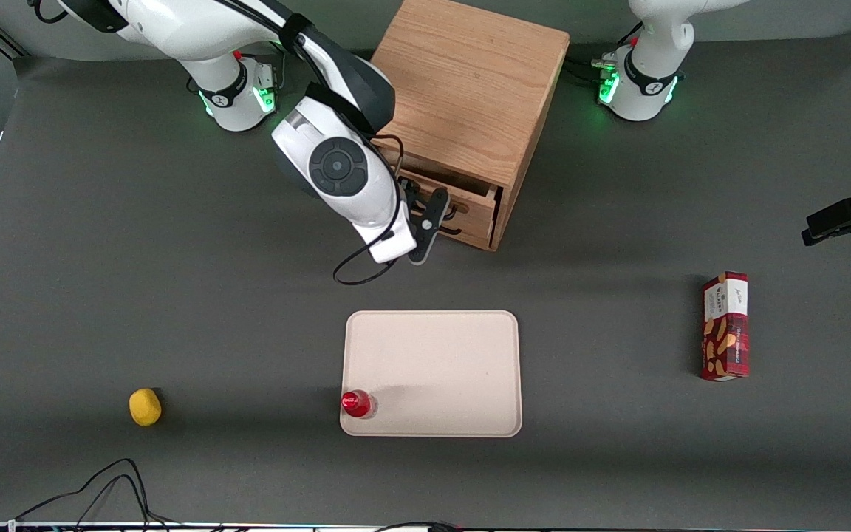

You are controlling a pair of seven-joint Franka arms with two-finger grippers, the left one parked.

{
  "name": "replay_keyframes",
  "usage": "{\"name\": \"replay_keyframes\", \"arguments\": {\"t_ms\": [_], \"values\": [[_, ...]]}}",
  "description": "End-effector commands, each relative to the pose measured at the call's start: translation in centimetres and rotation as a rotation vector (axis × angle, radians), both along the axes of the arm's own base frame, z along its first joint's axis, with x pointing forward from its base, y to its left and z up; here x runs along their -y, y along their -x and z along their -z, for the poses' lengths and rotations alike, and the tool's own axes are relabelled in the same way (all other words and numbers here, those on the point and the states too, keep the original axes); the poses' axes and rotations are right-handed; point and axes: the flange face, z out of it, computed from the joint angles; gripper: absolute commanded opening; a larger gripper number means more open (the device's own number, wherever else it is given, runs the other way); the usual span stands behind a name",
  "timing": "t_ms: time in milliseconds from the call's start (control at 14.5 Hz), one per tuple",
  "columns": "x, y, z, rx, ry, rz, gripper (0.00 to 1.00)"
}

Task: Open upper drawer

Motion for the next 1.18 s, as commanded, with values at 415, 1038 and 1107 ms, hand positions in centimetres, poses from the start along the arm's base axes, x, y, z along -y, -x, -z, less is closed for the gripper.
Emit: {"name": "replay_keyframes", "arguments": {"t_ms": [415,1038,1107], "values": [[1.9,-3.9,0.3,0.041,-0.033,-0.016,1.0],[5.0,-7.2,0.1,0.058,-0.053,0.008,1.0],[5.5,-7.8,0.0,0.063,-0.054,0.017,1.0]]}}
